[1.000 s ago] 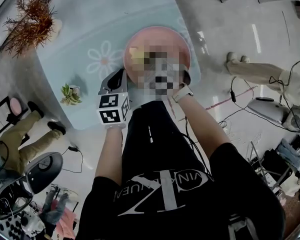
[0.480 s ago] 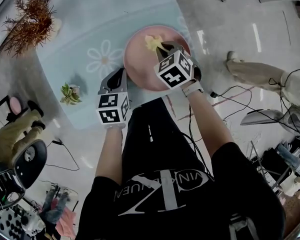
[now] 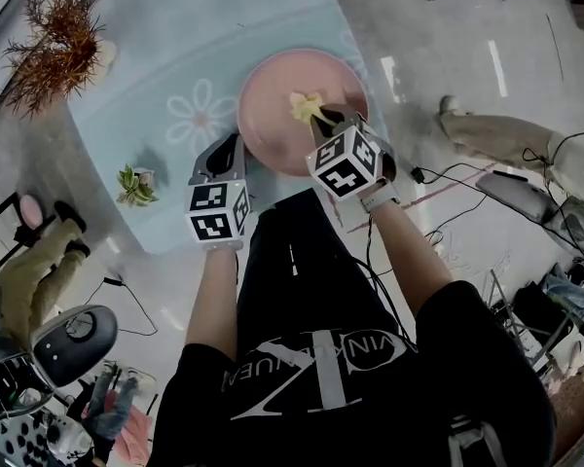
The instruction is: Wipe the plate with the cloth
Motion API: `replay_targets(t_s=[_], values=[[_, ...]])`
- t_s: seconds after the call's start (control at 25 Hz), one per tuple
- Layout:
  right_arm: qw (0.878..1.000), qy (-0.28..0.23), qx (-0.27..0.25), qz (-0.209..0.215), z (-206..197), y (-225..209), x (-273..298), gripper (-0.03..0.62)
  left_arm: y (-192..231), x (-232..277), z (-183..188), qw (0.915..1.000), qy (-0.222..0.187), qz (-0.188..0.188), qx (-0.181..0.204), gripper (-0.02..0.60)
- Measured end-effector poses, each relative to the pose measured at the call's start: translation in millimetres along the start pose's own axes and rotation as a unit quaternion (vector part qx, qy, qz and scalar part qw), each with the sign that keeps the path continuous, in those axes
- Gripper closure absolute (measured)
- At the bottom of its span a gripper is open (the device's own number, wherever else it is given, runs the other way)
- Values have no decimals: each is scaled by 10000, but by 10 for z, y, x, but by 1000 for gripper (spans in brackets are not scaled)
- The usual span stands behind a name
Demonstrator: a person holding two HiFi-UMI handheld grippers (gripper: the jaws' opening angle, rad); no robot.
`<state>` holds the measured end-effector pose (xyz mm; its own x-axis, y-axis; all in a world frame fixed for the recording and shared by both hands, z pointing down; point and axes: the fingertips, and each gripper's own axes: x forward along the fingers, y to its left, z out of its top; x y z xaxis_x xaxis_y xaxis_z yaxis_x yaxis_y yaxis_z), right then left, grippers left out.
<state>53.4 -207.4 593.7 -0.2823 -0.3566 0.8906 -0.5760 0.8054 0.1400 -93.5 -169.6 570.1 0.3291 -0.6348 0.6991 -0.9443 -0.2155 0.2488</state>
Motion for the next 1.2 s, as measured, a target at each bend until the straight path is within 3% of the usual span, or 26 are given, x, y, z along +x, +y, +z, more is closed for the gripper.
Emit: replay_targets(t_s=[0.64,1.2], values=[[9976,-201,-457,480,302,373,123,554,17,16,34,10000,-58,1,9,581],[9989,-419,90,193,493,-6,261,554,22,22,24,9999,-38,-9,104,581]])
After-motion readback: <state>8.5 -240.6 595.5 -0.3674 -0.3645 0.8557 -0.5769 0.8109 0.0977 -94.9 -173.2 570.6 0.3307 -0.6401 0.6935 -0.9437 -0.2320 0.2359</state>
